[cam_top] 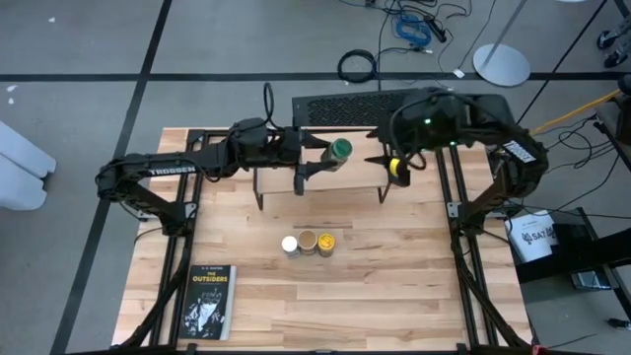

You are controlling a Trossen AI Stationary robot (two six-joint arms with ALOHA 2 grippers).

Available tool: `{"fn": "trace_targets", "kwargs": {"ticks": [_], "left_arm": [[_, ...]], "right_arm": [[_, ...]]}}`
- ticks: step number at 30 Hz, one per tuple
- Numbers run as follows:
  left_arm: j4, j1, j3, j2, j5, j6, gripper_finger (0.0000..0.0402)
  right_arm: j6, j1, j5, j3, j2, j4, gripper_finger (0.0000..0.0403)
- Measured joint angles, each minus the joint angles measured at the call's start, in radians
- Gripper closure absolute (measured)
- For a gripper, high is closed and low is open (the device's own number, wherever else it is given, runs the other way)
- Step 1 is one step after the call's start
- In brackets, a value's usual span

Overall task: Shelf spices
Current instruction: Put the green seasoning bottle on the shelf

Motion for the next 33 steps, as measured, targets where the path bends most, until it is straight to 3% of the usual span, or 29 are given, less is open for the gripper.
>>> {"fn": "trace_targets", "kwargs": {"ticks": [7, 11, 15, 25, 33], "left_arm": [[-0.003, 0.000, 0.000, 0.000, 0.012, 0.001, 0.0195], [-0.008, 0.014, 0.000, 0.000, 0.011, 0.002, 0.0194], [-0.013, 0.062, 0.000, 0.000, 0.000, 0.001, 0.0194], [-0.021, 0.200, -0.065, 0.000, 0.066, -0.080, 0.0194], [0.107, 0.226, -0.113, 0.000, 0.145, -0.106, 0.0194]], "right_arm": [[-0.012, 0.000, 0.003, -0.114, 0.009, 0.076, 0.0213], [-0.003, -0.003, 0.060, -0.144, 0.008, 0.082, 0.0226], [0.028, -0.013, 0.126, -0.156, 0.007, 0.076, 0.0229], [0.130, -0.001, 0.120, -0.156, -0.014, -0.052, 0.0229], [0.066, 0.019, 0.117, -0.156, -0.015, 0.054, 0.0229]]}}
